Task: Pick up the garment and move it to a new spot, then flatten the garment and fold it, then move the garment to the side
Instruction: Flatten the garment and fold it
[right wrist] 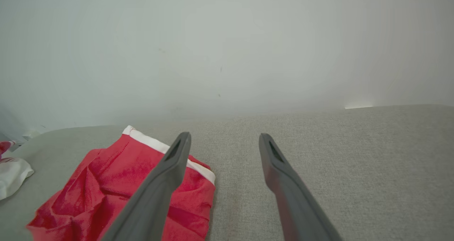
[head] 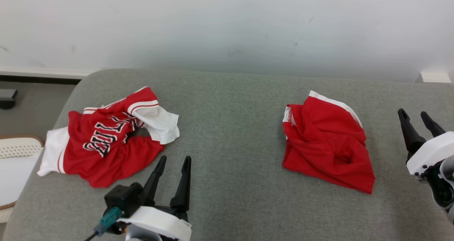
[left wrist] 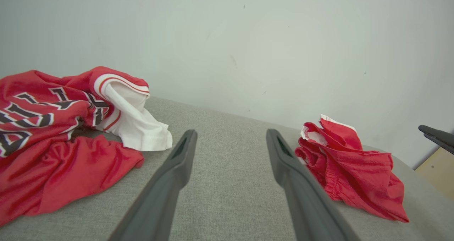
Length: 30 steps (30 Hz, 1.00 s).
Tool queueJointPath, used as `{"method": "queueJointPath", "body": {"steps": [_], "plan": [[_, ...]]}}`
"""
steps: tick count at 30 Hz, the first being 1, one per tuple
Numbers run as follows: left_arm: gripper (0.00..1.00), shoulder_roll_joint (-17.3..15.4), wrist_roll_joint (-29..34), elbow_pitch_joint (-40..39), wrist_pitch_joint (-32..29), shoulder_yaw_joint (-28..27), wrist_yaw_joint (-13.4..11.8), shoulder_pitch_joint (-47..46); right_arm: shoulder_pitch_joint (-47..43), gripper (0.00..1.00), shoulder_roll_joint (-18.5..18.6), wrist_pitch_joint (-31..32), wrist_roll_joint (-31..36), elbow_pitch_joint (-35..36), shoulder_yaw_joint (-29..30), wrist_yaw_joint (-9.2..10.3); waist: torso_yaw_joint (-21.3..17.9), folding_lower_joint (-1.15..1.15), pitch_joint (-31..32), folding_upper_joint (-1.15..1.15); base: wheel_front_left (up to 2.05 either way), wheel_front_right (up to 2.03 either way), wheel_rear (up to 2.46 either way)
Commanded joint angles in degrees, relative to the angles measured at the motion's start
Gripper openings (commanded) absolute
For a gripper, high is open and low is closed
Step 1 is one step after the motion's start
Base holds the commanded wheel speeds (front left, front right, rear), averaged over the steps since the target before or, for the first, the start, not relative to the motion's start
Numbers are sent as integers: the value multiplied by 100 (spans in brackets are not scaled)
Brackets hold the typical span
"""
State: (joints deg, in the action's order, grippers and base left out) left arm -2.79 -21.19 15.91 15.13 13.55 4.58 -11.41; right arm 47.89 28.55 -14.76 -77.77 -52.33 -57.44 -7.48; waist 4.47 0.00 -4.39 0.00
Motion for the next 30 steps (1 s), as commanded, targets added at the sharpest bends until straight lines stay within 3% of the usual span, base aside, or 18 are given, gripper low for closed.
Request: {"method": "queueJointPath", "body": {"steps": [1, 2, 3, 12, 16, 23, 30], "plan": [[100, -22, 95, 3, 2, 0, 14, -50, -77, 99, -81, 14, -99, -134, 49, -2, 51, 0, -41, 0, 0, 0, 0], [100, -22, 102, 17, 2, 13, 23, -65, -67, 40, -194, 88, -178, -273, 103, -2, 83, 0, -64, 0, 0, 0, 0], [100, -22, 98, 33, 2, 38, 33, -83, -56, 0, -314, 187, -348, -395, 197, -1, 131, 0, -92, 0, 0, 0, 0], [100, -21, -4, 122, 1, 62, 27, -122, -251, 0, -647, 1875, -1343, -629, 543, -2, 593, 0, -185, 0, 0, 0, 0], [100, -21, -44, 122, 2, 76, 12, -58, -514, 0, -560, 2389, -1708, 25, 721, -2, 726, 0, -157, 0, 0, 0, 0], [100, -21, -63, 128, 2, 71, 2, -22, -1109, 0, -503, 2549, -1667, 1414, 685, -2, 789, 0, -171, 0, 0, 0, 0], [100, -20, -25, 132, 2, 17, -7, -47, -1372, 0, -859, 2357, -1323, 2156, 409, -2, 669, 0, -157, 0, 0, 0, 0]]}}
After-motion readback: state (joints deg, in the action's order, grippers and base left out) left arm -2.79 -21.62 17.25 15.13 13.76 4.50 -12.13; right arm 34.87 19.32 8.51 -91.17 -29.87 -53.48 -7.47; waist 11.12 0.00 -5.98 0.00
